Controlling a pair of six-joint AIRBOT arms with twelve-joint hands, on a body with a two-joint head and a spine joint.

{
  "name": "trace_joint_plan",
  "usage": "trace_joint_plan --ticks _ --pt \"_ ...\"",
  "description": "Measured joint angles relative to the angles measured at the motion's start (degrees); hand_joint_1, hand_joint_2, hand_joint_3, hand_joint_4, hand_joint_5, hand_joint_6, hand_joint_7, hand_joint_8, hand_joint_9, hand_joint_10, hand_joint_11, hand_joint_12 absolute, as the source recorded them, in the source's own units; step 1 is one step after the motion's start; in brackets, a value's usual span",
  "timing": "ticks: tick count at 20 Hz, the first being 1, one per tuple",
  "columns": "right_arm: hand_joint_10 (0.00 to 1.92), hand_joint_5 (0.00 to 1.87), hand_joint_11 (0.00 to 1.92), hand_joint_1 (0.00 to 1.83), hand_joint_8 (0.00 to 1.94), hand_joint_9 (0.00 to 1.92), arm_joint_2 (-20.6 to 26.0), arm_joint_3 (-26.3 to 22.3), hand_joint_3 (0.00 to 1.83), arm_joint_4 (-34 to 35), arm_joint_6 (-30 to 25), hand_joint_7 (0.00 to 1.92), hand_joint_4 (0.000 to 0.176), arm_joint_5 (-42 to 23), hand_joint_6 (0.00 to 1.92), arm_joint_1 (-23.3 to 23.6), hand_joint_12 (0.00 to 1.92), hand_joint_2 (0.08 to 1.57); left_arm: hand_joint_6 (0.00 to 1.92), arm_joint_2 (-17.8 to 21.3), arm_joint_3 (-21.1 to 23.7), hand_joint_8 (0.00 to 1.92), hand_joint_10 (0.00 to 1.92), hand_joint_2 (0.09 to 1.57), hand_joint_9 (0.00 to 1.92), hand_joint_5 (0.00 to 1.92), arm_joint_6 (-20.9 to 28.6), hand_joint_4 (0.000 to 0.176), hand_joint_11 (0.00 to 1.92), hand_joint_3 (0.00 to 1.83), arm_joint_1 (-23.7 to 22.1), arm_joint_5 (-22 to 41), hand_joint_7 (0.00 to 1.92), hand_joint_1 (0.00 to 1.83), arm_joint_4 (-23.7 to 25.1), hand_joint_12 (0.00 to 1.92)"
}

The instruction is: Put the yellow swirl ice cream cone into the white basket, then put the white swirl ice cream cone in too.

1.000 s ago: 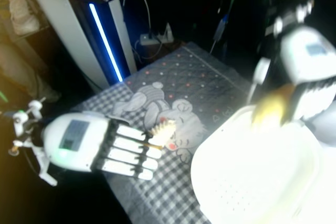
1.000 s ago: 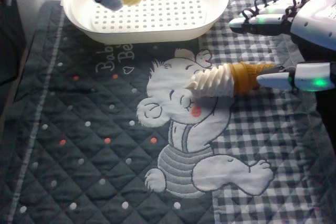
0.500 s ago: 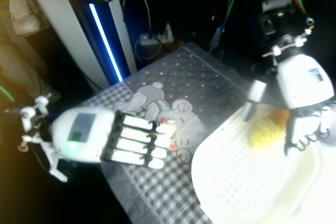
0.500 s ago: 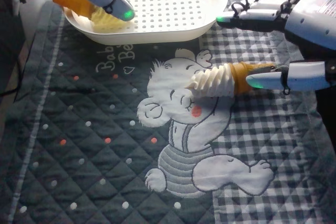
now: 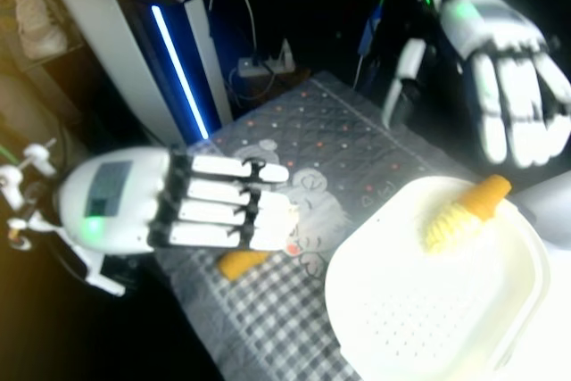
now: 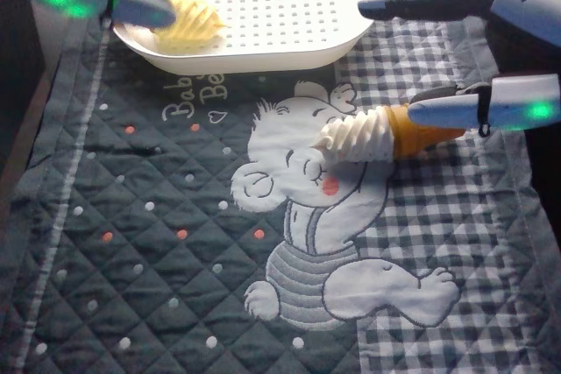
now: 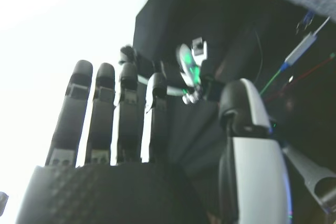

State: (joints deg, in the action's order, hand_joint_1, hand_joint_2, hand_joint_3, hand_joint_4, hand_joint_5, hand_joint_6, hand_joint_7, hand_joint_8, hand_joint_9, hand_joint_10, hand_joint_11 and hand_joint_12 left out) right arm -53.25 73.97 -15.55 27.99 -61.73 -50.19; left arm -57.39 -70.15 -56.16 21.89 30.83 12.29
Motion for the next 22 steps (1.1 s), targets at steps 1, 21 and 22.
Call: trace_joint_plan --ticks 1,21,22 --pt "0.01 0.45 0.47 0.55 0.0 0.49 0.0 0.15 0.0 -0.7 -0.57 0.51 0.05 0.76 0.0 0.0 0.07 1.05 0.0 2.27 2.56 0.0 0.0 0.81 0.25 0.19 0.04 0.08 0.0 0.0 2.4 2.6 0.24 0.78 -0.26 0.83" --pt "0.02 0.38 0.12 0.65 0.01 0.53 -5.84 1.95 0.0 -34.07 -8.92 0.48 0.094 26.53 0.0 13.51 1.04 0.95 0.0 15.1 12.48 0.0 0.01 0.72 0.39 0.27 5.38 0.047 0.0 0.0 27.32 21.03 0.36 0.86 -15.45 1.19" --pt "0.01 0.37 0.11 0.7 0.01 0.53 -5.9 1.95 0.0 -34.01 -9.53 0.49 0.088 26.69 0.0 13.53 1.04 0.93 0.0 15.1 12.48 0.0 0.01 0.72 0.4 0.28 5.64 0.037 0.0 0.0 27.34 21.07 0.36 0.86 -15.76 1.23"
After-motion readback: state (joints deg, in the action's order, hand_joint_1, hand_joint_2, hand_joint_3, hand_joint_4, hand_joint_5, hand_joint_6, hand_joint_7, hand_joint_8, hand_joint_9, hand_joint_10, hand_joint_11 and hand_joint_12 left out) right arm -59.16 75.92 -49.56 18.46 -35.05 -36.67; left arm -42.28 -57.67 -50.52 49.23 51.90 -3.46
